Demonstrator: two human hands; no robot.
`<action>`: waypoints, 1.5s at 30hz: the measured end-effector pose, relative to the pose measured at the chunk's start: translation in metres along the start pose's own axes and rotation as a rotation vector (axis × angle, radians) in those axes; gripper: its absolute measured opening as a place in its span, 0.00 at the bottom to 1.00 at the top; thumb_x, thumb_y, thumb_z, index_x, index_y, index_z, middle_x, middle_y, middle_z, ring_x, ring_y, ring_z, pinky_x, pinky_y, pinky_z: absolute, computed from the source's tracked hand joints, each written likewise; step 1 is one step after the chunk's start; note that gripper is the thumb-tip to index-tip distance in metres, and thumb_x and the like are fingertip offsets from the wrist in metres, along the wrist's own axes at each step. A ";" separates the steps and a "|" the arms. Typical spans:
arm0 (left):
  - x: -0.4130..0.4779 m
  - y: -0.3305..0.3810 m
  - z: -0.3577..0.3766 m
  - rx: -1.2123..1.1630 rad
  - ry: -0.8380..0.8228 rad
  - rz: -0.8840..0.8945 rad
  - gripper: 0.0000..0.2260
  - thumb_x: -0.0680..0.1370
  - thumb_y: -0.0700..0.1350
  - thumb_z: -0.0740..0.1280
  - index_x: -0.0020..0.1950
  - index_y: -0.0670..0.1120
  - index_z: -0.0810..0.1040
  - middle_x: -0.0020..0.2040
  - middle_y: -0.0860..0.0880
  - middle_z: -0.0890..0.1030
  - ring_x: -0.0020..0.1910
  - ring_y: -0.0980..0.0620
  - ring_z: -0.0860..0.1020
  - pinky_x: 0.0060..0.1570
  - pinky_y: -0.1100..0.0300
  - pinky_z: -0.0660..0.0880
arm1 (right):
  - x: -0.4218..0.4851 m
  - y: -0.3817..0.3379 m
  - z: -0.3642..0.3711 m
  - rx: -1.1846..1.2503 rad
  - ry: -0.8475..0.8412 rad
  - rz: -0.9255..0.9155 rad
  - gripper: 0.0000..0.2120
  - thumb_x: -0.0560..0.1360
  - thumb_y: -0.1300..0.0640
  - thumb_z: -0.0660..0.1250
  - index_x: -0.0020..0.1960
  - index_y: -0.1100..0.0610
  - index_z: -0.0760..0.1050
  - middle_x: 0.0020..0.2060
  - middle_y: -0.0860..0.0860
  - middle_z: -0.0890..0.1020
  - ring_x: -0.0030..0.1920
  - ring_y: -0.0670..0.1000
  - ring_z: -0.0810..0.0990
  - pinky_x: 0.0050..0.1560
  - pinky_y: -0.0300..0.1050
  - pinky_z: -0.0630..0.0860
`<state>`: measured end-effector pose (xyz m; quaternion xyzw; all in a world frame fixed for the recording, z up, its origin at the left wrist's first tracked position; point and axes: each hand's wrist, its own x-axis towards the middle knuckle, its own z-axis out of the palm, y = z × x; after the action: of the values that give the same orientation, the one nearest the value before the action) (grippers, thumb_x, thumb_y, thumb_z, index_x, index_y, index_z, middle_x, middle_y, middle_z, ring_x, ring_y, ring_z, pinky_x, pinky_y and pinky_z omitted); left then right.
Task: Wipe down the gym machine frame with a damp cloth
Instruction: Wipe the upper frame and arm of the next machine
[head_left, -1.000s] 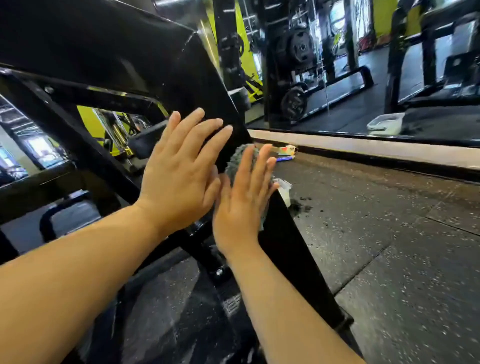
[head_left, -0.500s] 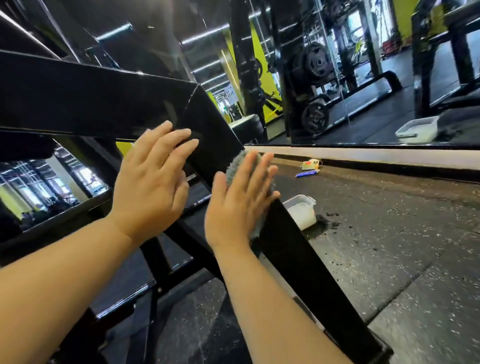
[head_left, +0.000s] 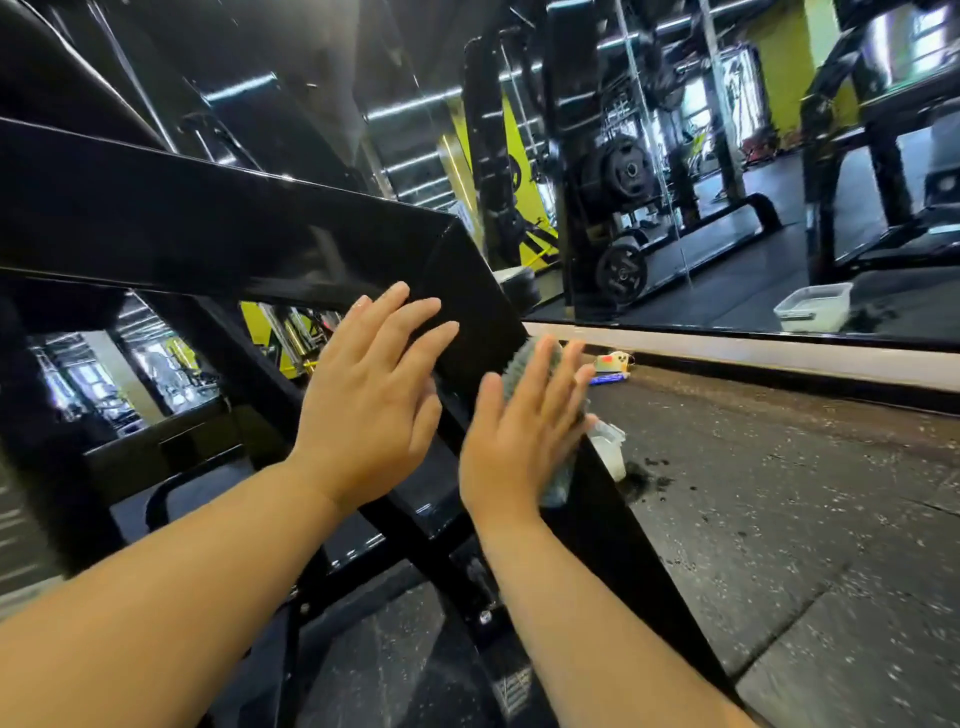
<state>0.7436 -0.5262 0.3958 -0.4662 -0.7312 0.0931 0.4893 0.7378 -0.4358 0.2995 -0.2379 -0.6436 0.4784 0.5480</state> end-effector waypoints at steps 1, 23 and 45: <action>0.001 0.001 -0.001 -0.028 0.025 -0.027 0.22 0.75 0.46 0.55 0.65 0.41 0.74 0.65 0.42 0.75 0.70 0.42 0.64 0.72 0.48 0.53 | 0.006 -0.019 0.005 -0.046 0.030 -0.130 0.31 0.77 0.40 0.44 0.77 0.50 0.42 0.77 0.50 0.44 0.77 0.53 0.43 0.73 0.61 0.42; 0.016 -0.006 -0.010 -0.243 0.252 -0.131 0.20 0.76 0.44 0.54 0.64 0.38 0.73 0.61 0.40 0.76 0.65 0.45 0.68 0.69 0.52 0.59 | 0.041 -0.065 0.022 -0.146 0.119 -0.415 0.28 0.80 0.41 0.46 0.76 0.52 0.50 0.77 0.53 0.57 0.76 0.56 0.56 0.73 0.61 0.53; -0.047 0.107 0.082 -0.157 -0.079 0.155 0.19 0.76 0.46 0.57 0.63 0.40 0.76 0.62 0.39 0.76 0.65 0.39 0.69 0.69 0.42 0.61 | -0.064 0.168 -0.008 -0.122 0.013 -0.221 0.27 0.82 0.43 0.44 0.79 0.48 0.41 0.78 0.48 0.44 0.78 0.57 0.50 0.75 0.59 0.48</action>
<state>0.7447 -0.4778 0.2616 -0.5544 -0.7165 0.0912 0.4134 0.7265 -0.4140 0.1215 -0.2017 -0.6904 0.3734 0.5859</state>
